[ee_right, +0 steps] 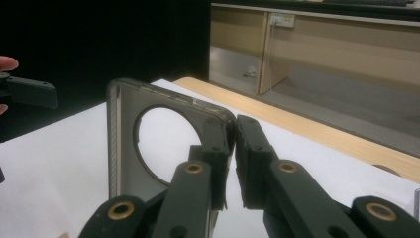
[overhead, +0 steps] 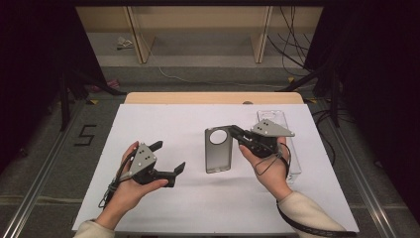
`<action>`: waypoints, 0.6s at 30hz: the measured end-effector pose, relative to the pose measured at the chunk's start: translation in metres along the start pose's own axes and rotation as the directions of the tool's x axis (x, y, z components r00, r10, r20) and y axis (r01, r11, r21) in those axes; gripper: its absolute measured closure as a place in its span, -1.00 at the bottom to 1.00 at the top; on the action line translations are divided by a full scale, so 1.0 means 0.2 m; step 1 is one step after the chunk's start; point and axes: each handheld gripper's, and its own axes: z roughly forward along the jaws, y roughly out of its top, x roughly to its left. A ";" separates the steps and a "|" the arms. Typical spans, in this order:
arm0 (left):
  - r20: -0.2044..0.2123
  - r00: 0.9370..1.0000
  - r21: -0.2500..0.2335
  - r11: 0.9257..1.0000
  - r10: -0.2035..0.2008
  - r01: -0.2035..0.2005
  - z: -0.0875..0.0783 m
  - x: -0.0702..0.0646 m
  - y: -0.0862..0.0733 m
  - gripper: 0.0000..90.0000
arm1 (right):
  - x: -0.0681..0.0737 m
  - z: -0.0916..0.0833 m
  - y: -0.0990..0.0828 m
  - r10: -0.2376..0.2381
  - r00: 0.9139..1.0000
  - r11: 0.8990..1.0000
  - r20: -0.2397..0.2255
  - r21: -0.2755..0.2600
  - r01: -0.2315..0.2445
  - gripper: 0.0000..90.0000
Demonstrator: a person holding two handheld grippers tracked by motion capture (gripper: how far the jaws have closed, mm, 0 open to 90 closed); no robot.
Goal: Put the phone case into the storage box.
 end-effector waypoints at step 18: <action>-0.006 1.000 -0.002 1.000 -0.003 0.003 0.00 0.01 0.00 -0.93 | -0.04 -0.02 0.02 0.013 1.000 1.000 0.017 -0.012 -0.013 0.87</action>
